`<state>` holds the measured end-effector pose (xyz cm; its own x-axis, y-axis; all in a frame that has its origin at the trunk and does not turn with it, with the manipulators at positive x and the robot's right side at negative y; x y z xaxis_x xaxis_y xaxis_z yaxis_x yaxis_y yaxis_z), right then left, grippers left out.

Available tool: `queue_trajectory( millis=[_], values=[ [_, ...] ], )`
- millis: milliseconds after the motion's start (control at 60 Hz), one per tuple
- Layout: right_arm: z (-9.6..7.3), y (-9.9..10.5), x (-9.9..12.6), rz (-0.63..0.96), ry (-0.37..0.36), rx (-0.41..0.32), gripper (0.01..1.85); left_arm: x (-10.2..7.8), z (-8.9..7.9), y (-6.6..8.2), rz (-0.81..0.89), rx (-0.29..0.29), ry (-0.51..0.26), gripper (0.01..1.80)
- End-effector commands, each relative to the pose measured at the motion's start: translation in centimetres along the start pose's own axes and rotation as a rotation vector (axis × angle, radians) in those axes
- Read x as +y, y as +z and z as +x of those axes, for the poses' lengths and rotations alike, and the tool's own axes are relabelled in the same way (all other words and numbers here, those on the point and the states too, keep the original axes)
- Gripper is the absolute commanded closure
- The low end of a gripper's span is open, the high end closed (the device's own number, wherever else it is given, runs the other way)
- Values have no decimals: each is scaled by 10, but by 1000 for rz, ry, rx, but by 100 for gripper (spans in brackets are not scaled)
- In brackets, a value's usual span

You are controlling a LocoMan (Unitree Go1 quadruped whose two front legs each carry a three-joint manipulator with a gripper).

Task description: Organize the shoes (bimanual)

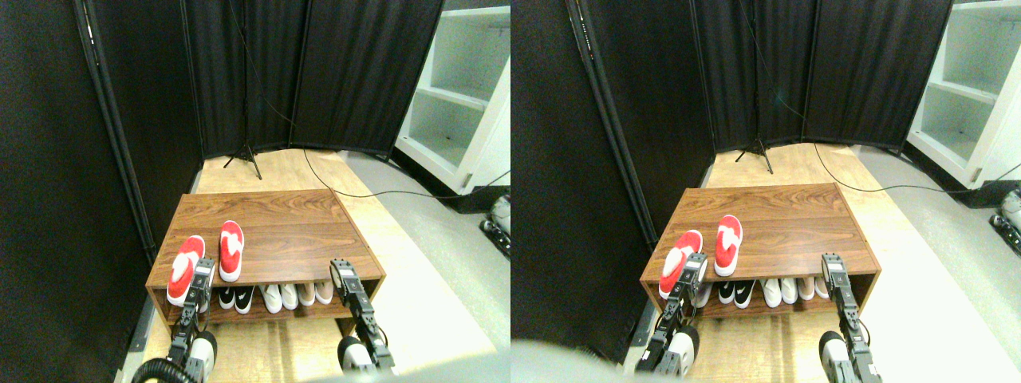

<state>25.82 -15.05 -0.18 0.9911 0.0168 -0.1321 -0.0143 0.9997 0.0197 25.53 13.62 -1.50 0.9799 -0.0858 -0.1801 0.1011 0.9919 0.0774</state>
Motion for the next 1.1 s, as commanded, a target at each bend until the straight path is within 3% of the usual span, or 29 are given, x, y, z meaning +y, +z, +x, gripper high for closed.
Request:
queue_trajectory(
  millis=[17,400,450,467,517,600,667,900,1100],
  values=[
    [0,4,0,-13,4,-23,147,0,1,5,-1,-28,-8,180],
    [-1,5,1,-16,-1,-15,147,1,-3,9,8,-17,8,180],
    [-2,6,1,-16,-2,-14,147,2,-3,8,14,-13,8,166],
    [-2,5,1,-14,0,-16,147,2,-3,8,23,-11,-4,149],
    [-1,5,1,-8,7,-33,149,3,-2,8,39,-21,-47,126],
    [0,3,0,-5,18,-74,152,3,-4,9,25,-29,-64,125],
    [1,2,-1,4,19,-74,153,3,-5,11,22,-31,-60,131],
    [6,2,-2,34,34,-100,157,2,-15,19,3,-43,-77,128],
    [12,1,-4,121,67,-141,151,3,-27,24,-194,-109,-65,123]
  ],
)
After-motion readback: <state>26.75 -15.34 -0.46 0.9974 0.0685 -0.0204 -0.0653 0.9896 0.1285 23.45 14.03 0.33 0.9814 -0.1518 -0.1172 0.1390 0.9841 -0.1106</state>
